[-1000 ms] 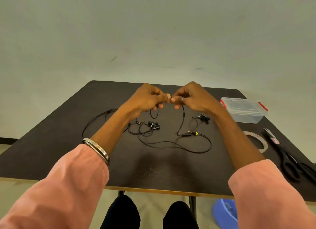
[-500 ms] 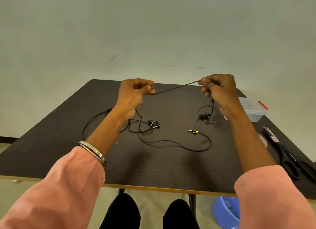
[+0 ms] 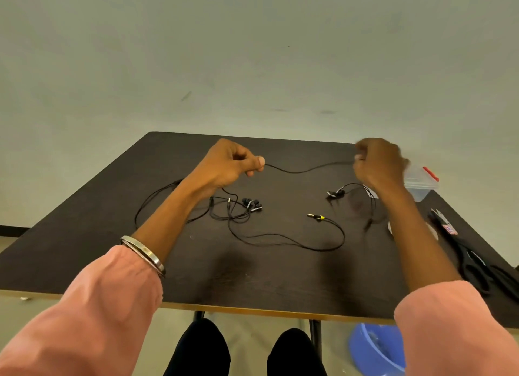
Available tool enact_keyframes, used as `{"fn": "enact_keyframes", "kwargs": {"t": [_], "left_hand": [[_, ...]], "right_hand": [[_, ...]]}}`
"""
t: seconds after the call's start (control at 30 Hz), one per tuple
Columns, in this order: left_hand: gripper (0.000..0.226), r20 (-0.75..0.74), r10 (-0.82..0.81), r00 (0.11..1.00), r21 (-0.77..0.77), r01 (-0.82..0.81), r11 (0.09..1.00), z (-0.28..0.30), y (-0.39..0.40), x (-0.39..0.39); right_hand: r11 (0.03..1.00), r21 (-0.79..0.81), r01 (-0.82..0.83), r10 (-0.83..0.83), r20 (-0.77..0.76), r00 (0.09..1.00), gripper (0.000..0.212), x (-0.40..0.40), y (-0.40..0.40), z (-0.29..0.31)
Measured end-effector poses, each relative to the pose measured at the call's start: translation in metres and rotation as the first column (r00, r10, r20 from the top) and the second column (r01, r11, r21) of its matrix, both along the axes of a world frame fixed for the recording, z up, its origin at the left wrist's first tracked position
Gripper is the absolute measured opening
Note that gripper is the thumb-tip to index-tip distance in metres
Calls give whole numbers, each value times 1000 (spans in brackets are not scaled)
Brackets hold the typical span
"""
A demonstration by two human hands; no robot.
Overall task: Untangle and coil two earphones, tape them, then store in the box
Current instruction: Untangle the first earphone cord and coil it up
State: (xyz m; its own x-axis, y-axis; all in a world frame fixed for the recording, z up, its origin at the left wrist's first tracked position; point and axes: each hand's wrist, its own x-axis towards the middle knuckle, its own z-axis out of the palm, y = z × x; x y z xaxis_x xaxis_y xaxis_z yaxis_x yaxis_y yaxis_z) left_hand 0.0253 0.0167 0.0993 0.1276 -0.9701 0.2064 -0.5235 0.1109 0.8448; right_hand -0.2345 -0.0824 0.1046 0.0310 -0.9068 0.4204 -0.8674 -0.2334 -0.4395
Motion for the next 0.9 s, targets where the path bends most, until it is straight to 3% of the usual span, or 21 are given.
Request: {"fn": "enact_keyframes", "kwargs": {"t": [0.07,0.13,0.23,0.3,0.43,0.57,0.63,0.7,0.77,0.83,0.87,0.9], "left_hand": [[24,-42,38,998,-29,-39,999,1,-2,-10],[27,-67,51,996,-45,-54,998,4,-3,-22],[29,-79,22,997,-75,-28,997,9,-3,-34],[27,-68,4,998,-69,-9,998,11,-2,-33],[27,-115,-24,993,16,26,1000,6,6,-15],[27,-187,60,981,58,-50,997,-11,13,7],[28,-247,93,965,75,-77,994,-17,14,11],[29,-329,107,938,86,-83,993,-19,13,8],[28,-416,105,903,92,-73,993,-17,11,2],[28,-483,88,871,100,-45,994,-15,9,-7],[27,-505,78,860,103,-30,994,-14,8,-11],[27,-519,70,852,104,-18,994,-13,7,-16]], "right_hand": [[946,21,-322,322,17,947,37,13,11,6],[801,102,-590,569,176,803,43,34,29,10],[714,198,-671,657,140,740,30,57,42,10],[709,167,-685,642,250,725,13,59,42,13],[777,87,-623,479,560,676,18,39,25,14],[961,24,-275,148,794,590,25,13,4,10],[994,62,-85,-1,815,579,25,5,-1,0],[996,84,29,-77,659,748,22,5,-8,-11],[988,154,27,-65,249,966,32,10,-9,-17],[970,218,-111,140,-122,983,69,18,2,-14],[931,253,-264,309,-159,938,86,23,10,-10],[847,313,-430,480,-101,871,98,29,20,-6]]}}
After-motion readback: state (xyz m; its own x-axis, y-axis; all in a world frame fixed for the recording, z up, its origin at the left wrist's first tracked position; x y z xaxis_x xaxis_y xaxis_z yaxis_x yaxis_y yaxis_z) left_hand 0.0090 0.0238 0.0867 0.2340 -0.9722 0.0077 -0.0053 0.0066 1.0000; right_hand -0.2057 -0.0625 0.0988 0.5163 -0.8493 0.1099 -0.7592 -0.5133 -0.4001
